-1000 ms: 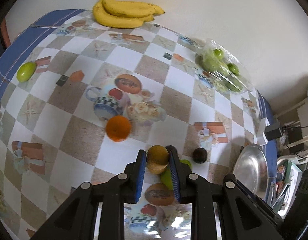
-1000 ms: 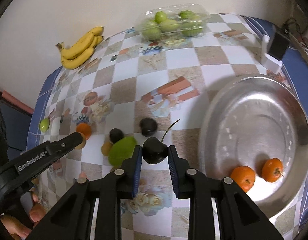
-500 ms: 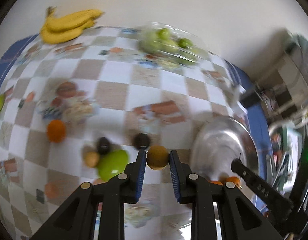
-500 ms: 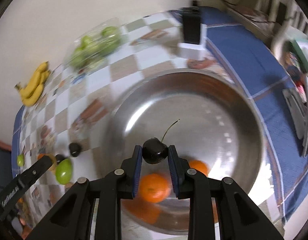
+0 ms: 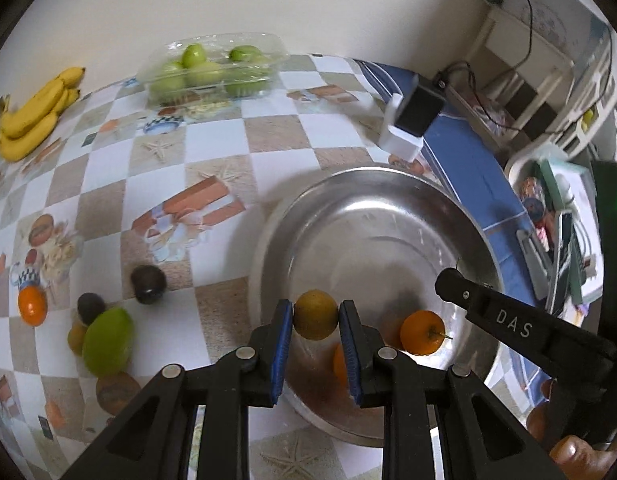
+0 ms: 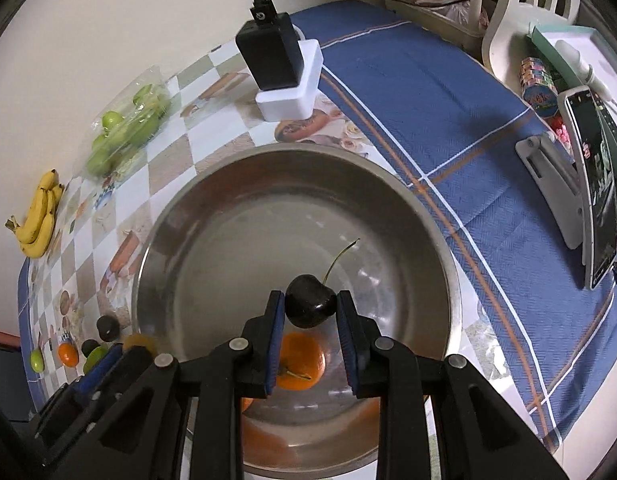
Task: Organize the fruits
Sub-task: 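Lift and carry the yellow fruit and dark cherry over the steel bowl, then open the left tool to drop the yellow fruit while the right releases the cherry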
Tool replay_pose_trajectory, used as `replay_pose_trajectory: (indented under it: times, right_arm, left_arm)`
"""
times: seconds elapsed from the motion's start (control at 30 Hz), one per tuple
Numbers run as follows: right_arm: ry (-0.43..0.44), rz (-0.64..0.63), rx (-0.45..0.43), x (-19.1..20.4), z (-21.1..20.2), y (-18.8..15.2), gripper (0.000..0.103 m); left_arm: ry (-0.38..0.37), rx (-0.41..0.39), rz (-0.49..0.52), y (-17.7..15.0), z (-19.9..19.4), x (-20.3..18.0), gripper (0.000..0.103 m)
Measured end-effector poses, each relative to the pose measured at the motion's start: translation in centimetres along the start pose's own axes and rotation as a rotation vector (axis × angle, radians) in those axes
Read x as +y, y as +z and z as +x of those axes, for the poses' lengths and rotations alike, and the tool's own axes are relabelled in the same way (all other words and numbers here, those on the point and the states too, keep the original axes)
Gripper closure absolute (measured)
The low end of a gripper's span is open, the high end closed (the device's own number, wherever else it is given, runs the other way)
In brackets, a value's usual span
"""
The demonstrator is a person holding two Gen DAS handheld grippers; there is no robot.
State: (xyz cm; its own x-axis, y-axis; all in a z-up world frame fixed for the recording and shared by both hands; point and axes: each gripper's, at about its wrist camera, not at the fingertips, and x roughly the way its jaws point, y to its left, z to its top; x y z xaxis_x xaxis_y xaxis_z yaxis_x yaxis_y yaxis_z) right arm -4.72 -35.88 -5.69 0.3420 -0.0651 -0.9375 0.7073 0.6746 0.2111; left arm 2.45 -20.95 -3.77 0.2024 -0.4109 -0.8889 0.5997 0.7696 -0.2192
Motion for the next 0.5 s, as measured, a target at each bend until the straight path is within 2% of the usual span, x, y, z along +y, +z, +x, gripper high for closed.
replay_pose_trajectory:
  times: [0.5]
  right_arm:
    - [-0.005,-0.023,-0.006,0.5,1.6,-0.4,0.075]
  left_arm:
    - [-0.005,0.020,0.023,-0.3,1.4,-0.6,0.077]
